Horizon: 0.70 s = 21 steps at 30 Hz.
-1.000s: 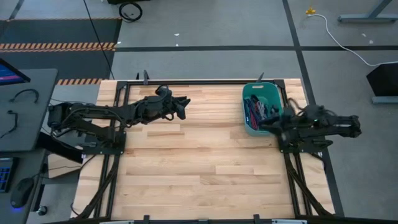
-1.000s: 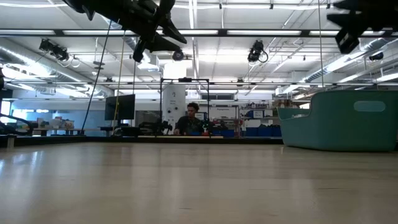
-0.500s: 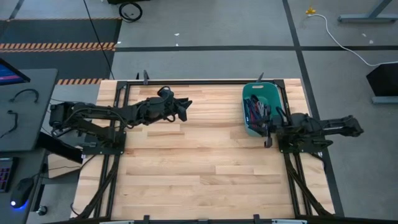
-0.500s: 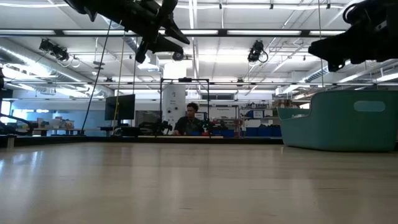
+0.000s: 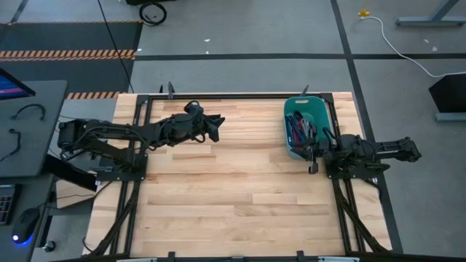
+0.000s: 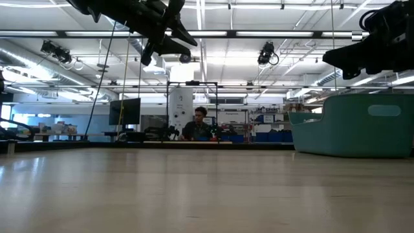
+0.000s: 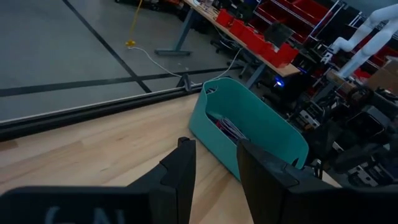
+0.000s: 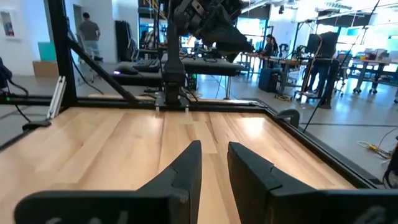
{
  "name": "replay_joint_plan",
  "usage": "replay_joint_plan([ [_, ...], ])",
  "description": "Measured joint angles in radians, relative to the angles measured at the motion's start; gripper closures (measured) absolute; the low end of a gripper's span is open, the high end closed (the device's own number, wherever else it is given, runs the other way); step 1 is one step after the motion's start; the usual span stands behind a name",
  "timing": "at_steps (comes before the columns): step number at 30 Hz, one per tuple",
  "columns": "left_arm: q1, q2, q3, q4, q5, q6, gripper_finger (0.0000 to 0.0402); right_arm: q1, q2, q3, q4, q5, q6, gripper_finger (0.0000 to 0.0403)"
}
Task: Pick and place USB-C Cables
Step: Return to Home Position
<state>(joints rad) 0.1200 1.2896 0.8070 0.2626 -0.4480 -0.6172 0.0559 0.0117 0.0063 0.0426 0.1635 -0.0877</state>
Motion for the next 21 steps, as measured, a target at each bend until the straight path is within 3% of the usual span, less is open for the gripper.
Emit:
replay_joint_plan([
  [21,0.002,-0.001,0.001,-0.019,-0.003,0.061,0.0279,0.0,0.077,0.0,0.008,0.026,0.034,0.032],
])
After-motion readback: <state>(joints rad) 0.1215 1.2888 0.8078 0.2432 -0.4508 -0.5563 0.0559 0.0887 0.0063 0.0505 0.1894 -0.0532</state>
